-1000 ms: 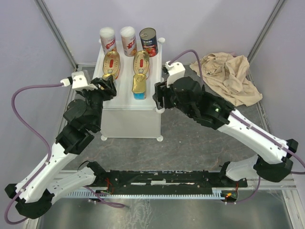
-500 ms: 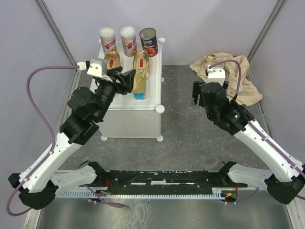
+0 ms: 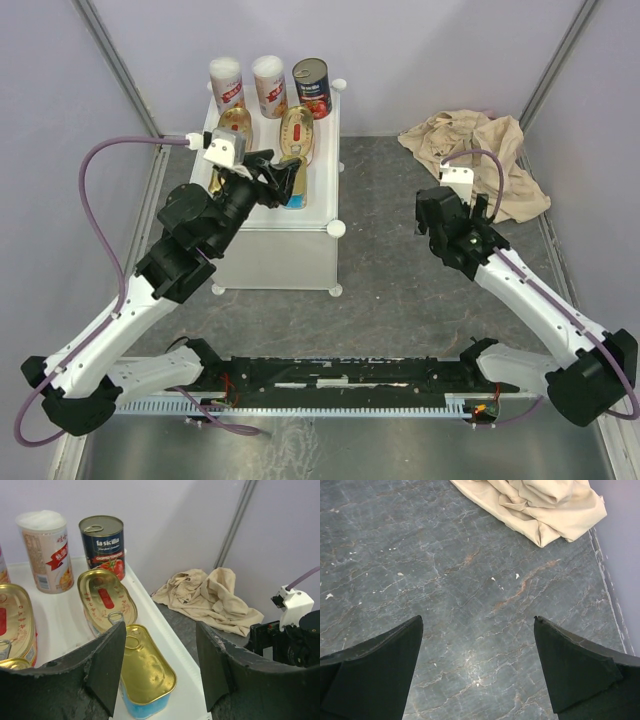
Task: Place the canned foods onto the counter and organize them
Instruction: Reset both arms
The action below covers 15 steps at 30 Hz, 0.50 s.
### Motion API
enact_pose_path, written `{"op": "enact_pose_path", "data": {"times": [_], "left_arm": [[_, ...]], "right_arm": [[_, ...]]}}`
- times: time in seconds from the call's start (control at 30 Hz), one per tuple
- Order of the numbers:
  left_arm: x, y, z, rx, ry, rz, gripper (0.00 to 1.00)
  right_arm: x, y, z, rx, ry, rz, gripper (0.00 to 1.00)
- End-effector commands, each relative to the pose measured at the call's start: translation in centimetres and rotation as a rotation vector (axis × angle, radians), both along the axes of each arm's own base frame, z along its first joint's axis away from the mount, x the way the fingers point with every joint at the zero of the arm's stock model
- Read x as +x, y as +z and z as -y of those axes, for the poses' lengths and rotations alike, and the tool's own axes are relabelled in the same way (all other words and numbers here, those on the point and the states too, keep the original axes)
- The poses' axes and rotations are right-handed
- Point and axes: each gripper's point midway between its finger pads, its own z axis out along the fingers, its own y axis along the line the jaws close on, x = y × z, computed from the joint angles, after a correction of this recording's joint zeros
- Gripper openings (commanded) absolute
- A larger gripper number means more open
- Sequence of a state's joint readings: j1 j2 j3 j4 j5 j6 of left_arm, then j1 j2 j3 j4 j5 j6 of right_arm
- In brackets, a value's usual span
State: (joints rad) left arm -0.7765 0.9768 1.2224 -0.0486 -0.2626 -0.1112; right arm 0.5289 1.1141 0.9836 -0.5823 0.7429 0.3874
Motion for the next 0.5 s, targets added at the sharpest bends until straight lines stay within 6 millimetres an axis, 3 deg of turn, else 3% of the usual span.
{"op": "enact_pose_path", "data": {"times": [0.0, 0.2, 0.33, 0.47], "left_arm": [[0.3, 0.7, -2.2, 0.011, 0.107, 0.046, 0.65], [2.3, 2.3, -8.2, 0.029, 0.456, 0.076, 0.72], [3.6, 4.2, -11.7, 0.004, 0.615, 0.089, 0.76], [5.6, 4.5, -15.6, -0.034, 0.728, 0.062, 0.78]], "right_arm": [[1.2, 0.0, 0.4, 0.001, -0.088, 0.046, 0.99], [2.0, -0.8, -0.4, 0.026, -0.084, 0.044, 0.99], [2.3, -0.5, -0.8, 0.046, -0.073, 0.062, 1.00], [2.7, 0.0, -1.0, 0.063, -0.061, 0.089, 1.00]]}}
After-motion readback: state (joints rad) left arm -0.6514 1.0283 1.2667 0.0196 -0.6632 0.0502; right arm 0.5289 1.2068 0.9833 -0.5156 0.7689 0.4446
